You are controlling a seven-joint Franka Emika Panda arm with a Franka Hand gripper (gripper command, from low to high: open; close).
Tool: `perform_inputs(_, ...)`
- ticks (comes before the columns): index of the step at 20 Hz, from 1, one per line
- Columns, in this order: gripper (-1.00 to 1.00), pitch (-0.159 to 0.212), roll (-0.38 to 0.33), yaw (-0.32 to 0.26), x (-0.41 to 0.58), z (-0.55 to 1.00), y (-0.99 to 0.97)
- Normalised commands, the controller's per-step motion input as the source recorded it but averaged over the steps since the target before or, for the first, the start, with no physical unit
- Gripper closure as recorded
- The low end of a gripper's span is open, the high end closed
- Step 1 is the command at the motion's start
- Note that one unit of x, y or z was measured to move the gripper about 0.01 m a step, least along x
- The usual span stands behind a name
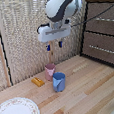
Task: Please adjust your gripper to match the height of the lower drawer handle. Progress your gripper onward until it happens to touch the drawer handle. Now, firmly take hold of it with your gripper, then steadily retract it to swing the drawer wide open.
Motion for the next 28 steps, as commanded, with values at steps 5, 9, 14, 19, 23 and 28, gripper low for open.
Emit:
perform_inputs(5,-1.00,-0.091,-0.290,0.206,-0.073,0.02,-0.14)
perform_inputs(9,-1.00,-0.121,-0.293,0.200,-0.054,0.00,-0.15)
perform_inputs(14,-1.00,-0.129,-0.297,0.194,-0.032,0.01,-0.16)
perform_inputs(19,-1.00,-0.085,-0.355,0.116,0.000,0.03,-0.19)
perform_inputs(23,-1.00,-0.033,-0.375,0.072,0.000,0.00,-0.19)
perform_inputs(28,-1.00,-0.001,-0.375,0.050,-0.005,0.00,-0.18)
